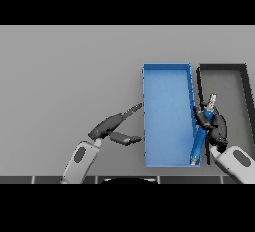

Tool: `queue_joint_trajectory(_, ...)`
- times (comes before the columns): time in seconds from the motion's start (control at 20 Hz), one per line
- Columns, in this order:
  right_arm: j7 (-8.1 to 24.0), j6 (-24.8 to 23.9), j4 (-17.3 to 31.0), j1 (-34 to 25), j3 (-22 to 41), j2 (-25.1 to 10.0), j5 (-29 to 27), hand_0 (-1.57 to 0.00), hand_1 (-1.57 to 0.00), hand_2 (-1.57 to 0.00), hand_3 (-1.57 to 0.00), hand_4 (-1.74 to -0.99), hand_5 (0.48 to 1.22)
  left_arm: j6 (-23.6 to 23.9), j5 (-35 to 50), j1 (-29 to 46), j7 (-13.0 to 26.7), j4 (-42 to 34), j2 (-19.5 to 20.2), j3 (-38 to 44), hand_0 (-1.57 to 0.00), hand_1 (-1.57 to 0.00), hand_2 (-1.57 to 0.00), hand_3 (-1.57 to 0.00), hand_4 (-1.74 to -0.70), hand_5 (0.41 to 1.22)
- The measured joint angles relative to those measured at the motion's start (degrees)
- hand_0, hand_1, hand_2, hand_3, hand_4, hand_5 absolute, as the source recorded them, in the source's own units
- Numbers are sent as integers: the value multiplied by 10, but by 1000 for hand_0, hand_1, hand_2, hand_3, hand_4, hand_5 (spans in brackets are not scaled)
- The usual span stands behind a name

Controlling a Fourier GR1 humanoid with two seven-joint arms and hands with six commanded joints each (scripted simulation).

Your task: Pick up the blue pipe and place it into the blue bin.

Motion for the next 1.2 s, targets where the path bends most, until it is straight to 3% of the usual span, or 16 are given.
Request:
queue_joint_trajectory(0.15, -1, 31, 9, -24, 42, -34, -25, -306, -279, -280, -164, -1175, 1084, 1, 0, 2, 0, -1, -1, -1, 1, 1, 1, 1, -881, 429)
queue_joint_trajectory(0.3, 0, 61, 22, -67, 110, -81, -45, -156, -143, -143, -84, -1083, 934, -1, 5, 7, -2, -9, -1, -1, 1, 1, 1, 1, -886, 428)
queue_joint_trajectory(0.45, 0, 70, 41, -139, 197, -109, -71, -80, -73, -73, -42, -1063, 846, 4, 0, 11, -2, -11, -2, -4, 1, 1, 1, 1, -885, 427)
queue_joint_trajectory(0.75, 0, 71, 63, -191, 265, -106, -71, -20, -18, -18, -10, -1033, 696, 4, -5, 13, 0, -6, -3, -7, 1, 1, 1, 1, -888, 429)
queue_joint_trajectory(1.2, -4, 74, 60, -228, 298, -119, -87, -6, -5, -5, -3, -1022, 643, 6, -2, 7, 7, -10, -2, -1, 1, 1, 1, 1, -885, 431)
